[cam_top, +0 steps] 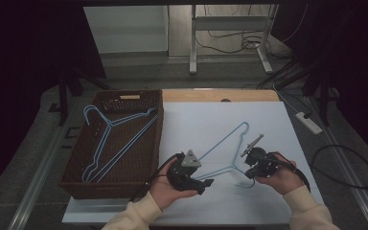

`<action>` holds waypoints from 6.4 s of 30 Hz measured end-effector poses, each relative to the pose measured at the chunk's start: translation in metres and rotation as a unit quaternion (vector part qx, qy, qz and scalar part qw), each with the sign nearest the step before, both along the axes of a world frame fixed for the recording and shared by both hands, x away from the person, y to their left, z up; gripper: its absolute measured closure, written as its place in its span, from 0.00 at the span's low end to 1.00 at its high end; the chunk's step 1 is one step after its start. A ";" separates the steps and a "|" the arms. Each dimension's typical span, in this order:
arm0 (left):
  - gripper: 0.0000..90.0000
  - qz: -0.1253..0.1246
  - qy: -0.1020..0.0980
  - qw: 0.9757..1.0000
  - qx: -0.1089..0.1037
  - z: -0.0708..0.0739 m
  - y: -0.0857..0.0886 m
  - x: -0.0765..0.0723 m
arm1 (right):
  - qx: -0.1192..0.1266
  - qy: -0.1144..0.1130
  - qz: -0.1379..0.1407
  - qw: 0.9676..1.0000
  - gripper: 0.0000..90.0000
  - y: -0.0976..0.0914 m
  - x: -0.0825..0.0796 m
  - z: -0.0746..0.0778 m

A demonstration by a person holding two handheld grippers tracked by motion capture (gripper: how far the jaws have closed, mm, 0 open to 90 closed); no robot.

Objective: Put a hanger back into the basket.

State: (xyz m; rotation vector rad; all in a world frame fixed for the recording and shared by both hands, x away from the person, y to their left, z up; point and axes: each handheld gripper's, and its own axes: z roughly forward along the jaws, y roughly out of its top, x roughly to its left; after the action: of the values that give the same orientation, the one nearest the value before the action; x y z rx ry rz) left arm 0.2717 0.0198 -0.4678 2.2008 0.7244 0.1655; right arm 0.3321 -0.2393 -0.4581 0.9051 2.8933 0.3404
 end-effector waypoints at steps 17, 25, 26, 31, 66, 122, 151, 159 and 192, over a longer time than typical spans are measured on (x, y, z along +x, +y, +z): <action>0.36 -0.006 0.013 0.999 0.051 -0.038 -0.032 0.030 | -0.001 -0.004 0.000 1.000 0.97 0.001 -0.001 0.007; 0.45 -0.009 0.013 0.997 0.074 -0.050 -0.039 0.041 | 0.000 -0.003 0.000 1.000 0.97 0.001 -0.001 0.009; 0.46 -0.012 0.014 0.997 0.076 -0.051 -0.040 0.042 | 0.000 -0.003 0.000 1.000 0.97 0.001 -0.001 0.009; 0.61 -0.023 0.017 0.996 0.087 -0.053 -0.046 0.045 | 0.001 -0.004 0.000 1.000 0.97 0.002 -0.001 0.011; 0.96 0.001 -0.046 0.998 0.052 -0.018 -0.025 0.024 | 0.339 -0.220 -0.166 0.900 0.43 -0.077 -0.002 0.015; 0.96 0.096 -0.118 0.982 -0.114 0.103 0.118 -0.009 | 0.336 -0.218 -0.104 0.910 0.40 -0.071 -0.024 -0.015; 0.96 0.199 -0.095 0.971 -0.092 0.089 0.247 0.005 | 0.330 -0.213 -0.109 0.913 0.40 -0.070 -0.021 -0.017; 0.96 0.216 -0.076 0.971 -0.075 0.076 0.266 0.011 | 0.329 -0.212 -0.108 0.914 0.40 -0.069 -0.021 -0.018; 0.96 0.254 0.028 0.967 0.007 0.020 0.271 0.041 | 0.326 -0.212 -0.109 0.915 0.40 -0.069 -0.020 -0.019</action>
State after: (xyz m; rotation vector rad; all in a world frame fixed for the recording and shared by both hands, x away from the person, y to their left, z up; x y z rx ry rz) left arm 0.3122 0.2904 -0.4476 1.9958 1.3146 0.3669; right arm 0.3117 -0.3081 -0.4769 1.0466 2.2551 1.3408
